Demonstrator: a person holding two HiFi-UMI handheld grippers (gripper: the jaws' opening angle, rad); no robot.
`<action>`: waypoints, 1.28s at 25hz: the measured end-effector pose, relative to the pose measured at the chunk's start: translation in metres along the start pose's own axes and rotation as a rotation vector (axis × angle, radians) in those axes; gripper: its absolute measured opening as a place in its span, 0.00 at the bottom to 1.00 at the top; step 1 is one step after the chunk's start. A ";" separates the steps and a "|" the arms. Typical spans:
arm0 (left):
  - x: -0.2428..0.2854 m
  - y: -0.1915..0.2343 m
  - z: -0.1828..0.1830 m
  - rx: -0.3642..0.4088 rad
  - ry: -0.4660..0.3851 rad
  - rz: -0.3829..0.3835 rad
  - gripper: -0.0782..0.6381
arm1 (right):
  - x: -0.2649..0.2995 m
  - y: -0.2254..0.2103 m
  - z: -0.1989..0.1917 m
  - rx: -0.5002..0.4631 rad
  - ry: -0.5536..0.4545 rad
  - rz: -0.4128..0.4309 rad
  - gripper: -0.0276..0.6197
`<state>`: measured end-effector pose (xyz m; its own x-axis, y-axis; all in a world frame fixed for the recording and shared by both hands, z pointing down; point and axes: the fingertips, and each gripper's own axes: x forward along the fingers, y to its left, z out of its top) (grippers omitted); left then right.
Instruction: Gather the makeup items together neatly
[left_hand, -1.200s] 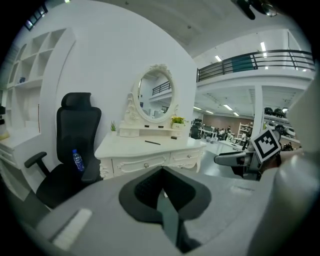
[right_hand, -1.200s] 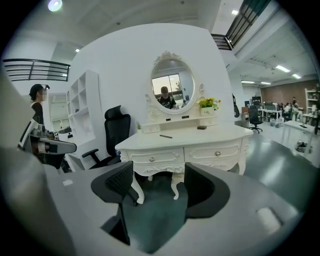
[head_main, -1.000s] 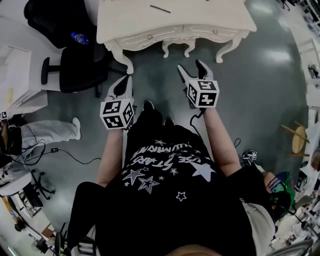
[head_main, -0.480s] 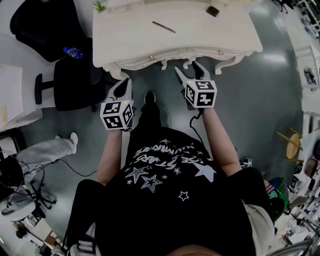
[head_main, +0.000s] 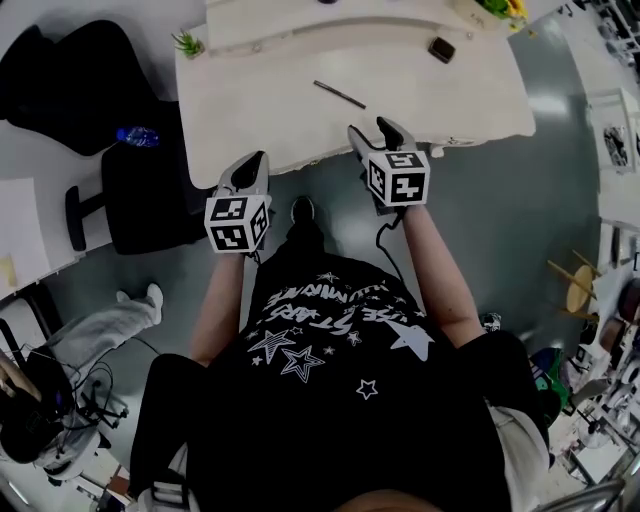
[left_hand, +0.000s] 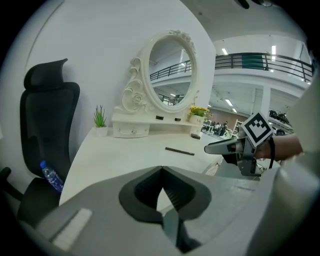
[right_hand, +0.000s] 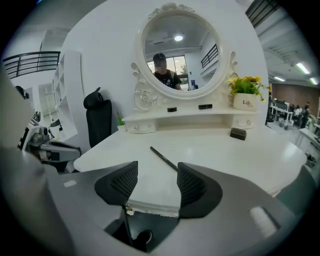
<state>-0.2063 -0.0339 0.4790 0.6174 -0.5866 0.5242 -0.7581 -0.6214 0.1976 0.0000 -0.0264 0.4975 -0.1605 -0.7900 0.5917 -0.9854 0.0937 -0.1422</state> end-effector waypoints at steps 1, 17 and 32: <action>0.008 0.005 0.003 0.001 0.008 -0.005 0.11 | 0.009 -0.004 0.004 -0.009 0.016 -0.005 0.46; 0.072 0.049 0.020 0.001 0.078 -0.082 0.11 | 0.104 -0.012 0.016 -0.267 0.297 0.055 0.26; 0.087 0.067 0.019 0.003 0.102 -0.088 0.11 | 0.117 -0.005 -0.001 -0.385 0.488 0.157 0.16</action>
<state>-0.1993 -0.1362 0.5220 0.6569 -0.4738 0.5865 -0.7013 -0.6696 0.2446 -0.0135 -0.1182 0.5684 -0.2226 -0.3905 0.8933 -0.8831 0.4689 -0.0151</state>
